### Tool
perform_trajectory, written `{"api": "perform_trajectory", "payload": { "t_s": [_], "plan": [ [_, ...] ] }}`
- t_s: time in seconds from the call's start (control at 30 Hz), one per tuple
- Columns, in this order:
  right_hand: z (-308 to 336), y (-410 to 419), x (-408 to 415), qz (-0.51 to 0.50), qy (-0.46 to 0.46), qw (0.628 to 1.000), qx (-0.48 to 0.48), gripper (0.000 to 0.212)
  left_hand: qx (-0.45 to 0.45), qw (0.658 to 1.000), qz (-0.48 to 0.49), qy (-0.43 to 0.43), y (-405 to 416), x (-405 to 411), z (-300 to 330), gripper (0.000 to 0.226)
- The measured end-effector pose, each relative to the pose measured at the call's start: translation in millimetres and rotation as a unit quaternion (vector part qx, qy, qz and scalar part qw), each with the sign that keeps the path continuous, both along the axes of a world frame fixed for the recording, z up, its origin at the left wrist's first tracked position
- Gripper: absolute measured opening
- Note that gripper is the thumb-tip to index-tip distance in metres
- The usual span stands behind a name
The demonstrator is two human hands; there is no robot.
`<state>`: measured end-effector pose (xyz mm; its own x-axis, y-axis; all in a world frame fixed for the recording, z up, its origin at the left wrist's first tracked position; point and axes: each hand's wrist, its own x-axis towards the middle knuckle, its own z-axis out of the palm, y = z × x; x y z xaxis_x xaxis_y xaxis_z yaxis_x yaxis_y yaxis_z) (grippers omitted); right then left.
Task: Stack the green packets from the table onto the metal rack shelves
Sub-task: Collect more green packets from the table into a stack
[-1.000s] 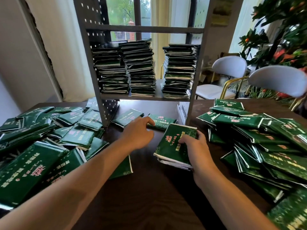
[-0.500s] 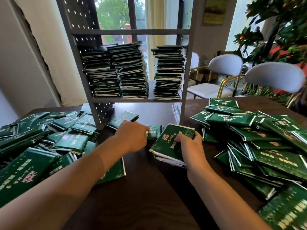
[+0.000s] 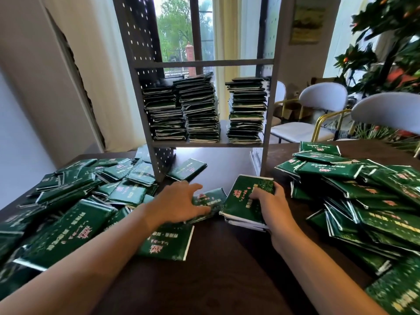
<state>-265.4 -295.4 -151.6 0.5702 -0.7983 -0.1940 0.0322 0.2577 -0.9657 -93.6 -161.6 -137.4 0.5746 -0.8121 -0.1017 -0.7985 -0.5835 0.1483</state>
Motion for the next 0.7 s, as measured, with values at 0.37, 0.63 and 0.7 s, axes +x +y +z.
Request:
{"api": "perform_trajectory", "payload": {
  "t_s": [0.37, 0.63, 0.7],
  "plan": [
    [1.0, 3.4, -1.0, 0.044, -0.012, 0.999, -0.016, 0.044, -0.323, 0.895, 0.202, 0.231, 7.7, -7.8, 31.7, 0.032],
    [-3.5, 8.2, 3.8, 0.106, -0.044, 0.993, 0.026, 0.039, -0.390, 0.763, 0.164, 0.488, 19.0, -41.2, 40.5, 0.048],
    [-2.8, 8.6, 3.6, 0.115, -0.058, 0.991, 0.043, 0.043, -0.358, 0.781, 0.157, 0.487, 19.9, -45.4, 36.3, 0.049]
  ]
}}
